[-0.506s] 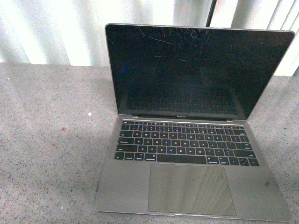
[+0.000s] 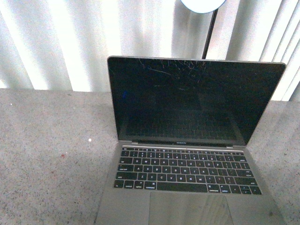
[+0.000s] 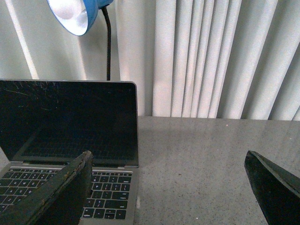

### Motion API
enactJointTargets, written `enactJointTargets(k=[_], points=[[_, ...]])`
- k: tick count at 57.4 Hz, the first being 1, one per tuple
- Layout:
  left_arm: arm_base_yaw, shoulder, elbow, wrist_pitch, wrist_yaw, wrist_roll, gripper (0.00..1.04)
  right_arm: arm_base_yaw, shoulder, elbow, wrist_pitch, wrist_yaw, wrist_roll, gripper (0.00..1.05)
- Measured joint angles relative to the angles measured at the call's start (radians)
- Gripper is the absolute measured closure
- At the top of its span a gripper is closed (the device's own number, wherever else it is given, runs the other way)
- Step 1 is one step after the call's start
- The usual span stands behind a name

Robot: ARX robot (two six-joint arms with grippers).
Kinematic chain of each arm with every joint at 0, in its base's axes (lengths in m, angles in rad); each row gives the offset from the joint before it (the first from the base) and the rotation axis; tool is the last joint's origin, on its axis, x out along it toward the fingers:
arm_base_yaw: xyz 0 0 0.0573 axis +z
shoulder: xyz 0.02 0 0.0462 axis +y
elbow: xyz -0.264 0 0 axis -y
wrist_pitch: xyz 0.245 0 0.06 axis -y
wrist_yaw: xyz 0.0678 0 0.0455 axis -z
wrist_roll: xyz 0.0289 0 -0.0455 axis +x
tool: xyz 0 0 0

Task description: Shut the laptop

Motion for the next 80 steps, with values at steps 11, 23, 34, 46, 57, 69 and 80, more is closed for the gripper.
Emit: enactJointTargets(k=[11,23,34,46,57,69,80], points=[[0.000,0.000,0.000,0.000,0.000,0.000,0.07,0.000,0.000,0.000,0.000,0.000,0.000,0.07],[-0.005,0.093,0.030,-0.058,-0.061,-0.141,0.07,-0.034,0.093,0.060,-0.134,-0.134,0.070,0.07],[0.038,0.568,0.118,0.447,0.038,-0.229,0.07,-0.050,0.517,0.191,0.108,-0.311,-0.002,0.07],[-0.079,1.110,0.383,0.799,0.187,-0.132,0.07,-0.089,1.038,0.438,0.420,-0.370,-0.263,0.07],[-0.175,1.350,0.602,0.758,0.140,-0.045,0.07,-0.100,1.289,0.639,0.444,-0.426,-0.360,0.07],[-0.224,1.529,0.803,0.672,0.061,0.034,0.07,-0.068,1.390,0.776,0.414,-0.416,-0.395,0.07],[-0.266,1.654,0.965,0.604,0.040,0.093,0.07,-0.048,1.466,0.855,0.360,-0.421,-0.440,0.07]])
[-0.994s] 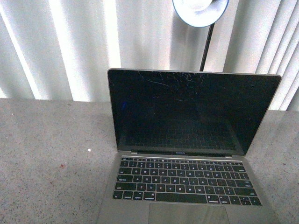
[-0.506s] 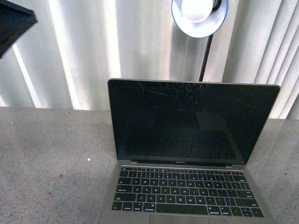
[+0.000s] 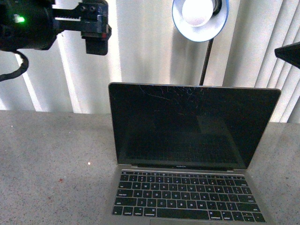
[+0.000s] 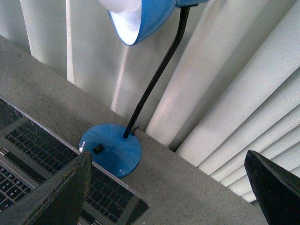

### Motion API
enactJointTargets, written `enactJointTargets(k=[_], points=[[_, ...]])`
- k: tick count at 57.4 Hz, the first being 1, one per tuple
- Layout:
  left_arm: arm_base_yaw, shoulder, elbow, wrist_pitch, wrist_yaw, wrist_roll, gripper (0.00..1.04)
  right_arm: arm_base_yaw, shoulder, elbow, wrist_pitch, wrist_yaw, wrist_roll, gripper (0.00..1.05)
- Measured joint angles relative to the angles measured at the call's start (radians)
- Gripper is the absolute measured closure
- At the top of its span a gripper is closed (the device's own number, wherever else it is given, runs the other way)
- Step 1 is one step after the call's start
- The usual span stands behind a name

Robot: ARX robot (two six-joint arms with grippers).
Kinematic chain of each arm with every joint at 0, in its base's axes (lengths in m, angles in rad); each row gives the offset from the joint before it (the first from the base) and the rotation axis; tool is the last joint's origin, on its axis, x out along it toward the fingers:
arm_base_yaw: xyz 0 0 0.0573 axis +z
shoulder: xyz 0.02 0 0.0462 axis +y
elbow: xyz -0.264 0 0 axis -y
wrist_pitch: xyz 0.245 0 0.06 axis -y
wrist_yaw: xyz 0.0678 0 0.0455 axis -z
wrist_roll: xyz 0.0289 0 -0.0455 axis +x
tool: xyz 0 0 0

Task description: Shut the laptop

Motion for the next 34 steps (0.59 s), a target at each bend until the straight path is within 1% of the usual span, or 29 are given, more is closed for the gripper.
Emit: enactJointTargets(k=[3,5,9,14,21,25,27,30,32,34], points=[[-0.018,0.022,0.032,-0.009,-0.010,0.016,0.07,0.003,0.030,0.020,-0.001,0.002,-0.010,0.08],[-0.034,0.037,0.054,-0.018,-0.015,0.029,0.07,0.006,0.059,0.038,0.003,0.007,-0.032,0.15],[-0.066,0.061,0.089,-0.031,-0.039,0.062,0.07,0.010,0.092,0.063,-0.006,-0.003,-0.070,0.26],[-0.096,0.090,0.125,-0.047,-0.066,0.111,0.07,0.018,0.124,0.107,-0.054,-0.030,-0.122,0.42],[-0.121,0.127,0.159,-0.089,-0.074,0.175,0.27,0.035,0.144,0.163,-0.136,-0.032,-0.193,0.62],[-0.129,0.142,0.172,-0.126,-0.073,0.216,0.44,0.048,0.161,0.208,-0.190,-0.031,-0.240,0.78],[-0.131,0.146,0.175,-0.134,-0.070,0.229,0.49,0.054,0.167,0.220,-0.209,-0.032,-0.259,0.83],[-0.134,0.150,0.182,-0.165,-0.069,0.255,0.60,0.068,0.180,0.244,-0.253,-0.033,-0.294,0.95],[-0.135,0.153,0.188,-0.188,-0.066,0.271,0.67,0.074,0.185,0.251,-0.270,-0.034,-0.310,1.01],[-0.136,0.154,0.191,-0.203,-0.066,0.285,0.72,0.079,0.190,0.257,-0.284,-0.035,-0.324,1.02]])
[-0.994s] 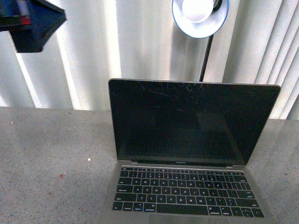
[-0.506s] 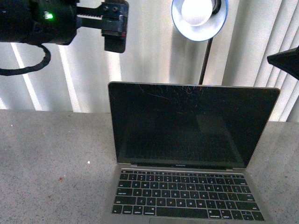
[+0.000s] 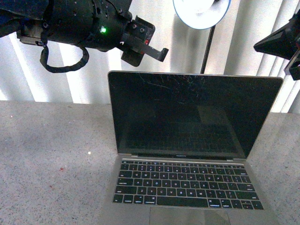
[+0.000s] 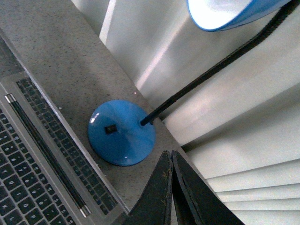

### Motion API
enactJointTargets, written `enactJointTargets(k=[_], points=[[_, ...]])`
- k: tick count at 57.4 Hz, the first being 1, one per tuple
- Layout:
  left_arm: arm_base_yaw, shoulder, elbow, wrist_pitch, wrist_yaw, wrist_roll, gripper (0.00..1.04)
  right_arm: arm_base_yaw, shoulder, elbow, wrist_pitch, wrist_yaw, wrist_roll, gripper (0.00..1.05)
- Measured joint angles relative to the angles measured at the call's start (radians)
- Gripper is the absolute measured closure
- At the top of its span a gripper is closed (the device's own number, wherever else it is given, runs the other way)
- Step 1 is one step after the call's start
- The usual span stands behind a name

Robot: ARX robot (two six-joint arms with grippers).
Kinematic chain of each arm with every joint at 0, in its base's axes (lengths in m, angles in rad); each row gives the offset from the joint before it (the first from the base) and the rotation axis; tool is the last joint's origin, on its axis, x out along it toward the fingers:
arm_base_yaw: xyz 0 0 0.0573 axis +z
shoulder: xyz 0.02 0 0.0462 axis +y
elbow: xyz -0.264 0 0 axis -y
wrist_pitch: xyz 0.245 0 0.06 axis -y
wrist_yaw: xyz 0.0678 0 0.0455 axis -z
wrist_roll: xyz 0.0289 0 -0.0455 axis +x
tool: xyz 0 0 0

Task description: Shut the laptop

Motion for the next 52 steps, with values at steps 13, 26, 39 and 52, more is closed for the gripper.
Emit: enactJointTargets(k=[13,26,39,52], points=[[-0.008,0.016,0.018,-0.084,0.002,0.078,1.01,0.031,0.031,0.033,-0.048,0.000,-0.048,1.02],[-0.008,0.037,0.065,-0.135,0.002,0.133,1.01,0.043,0.045,0.073,-0.097,0.002,-0.080,1.02],[-0.008,0.045,0.091,-0.218,-0.009,0.188,1.01,0.037,0.069,0.099,-0.152,0.003,-0.119,1.02],[-0.008,0.047,0.108,-0.259,0.020,0.206,1.01,0.036,0.079,0.100,-0.192,-0.009,-0.155,1.02]])
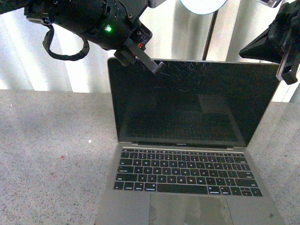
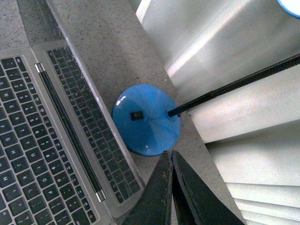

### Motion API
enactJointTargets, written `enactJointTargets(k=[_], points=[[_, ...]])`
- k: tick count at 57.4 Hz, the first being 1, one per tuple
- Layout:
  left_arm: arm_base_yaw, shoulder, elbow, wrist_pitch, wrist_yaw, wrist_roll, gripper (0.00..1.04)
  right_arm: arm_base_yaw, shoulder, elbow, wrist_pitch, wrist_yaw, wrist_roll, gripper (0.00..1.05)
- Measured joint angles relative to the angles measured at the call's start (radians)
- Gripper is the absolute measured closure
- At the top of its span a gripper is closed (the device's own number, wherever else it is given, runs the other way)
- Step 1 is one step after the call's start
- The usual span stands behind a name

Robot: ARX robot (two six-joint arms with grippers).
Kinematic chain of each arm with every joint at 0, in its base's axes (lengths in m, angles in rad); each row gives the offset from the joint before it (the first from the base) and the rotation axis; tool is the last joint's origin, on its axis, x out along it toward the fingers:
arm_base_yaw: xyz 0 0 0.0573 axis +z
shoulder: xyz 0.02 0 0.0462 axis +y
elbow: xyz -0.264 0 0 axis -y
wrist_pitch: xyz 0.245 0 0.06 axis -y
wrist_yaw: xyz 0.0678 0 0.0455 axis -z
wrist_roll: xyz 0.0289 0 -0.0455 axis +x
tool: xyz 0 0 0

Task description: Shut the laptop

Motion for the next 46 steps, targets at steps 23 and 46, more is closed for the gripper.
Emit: enactJointTargets(k=[23,46], points=[[0.008,-0.014,0.013,-0.090,0.011,0.030,1.01,-0.007,-0.002,-0.002,-0.039,-0.002,-0.042,1.02],[0.009,-0.039,0.016,-0.171,0.058,0.064,1.01,0.007,-0.020,-0.006,-0.094,-0.008,-0.071,1.02]])
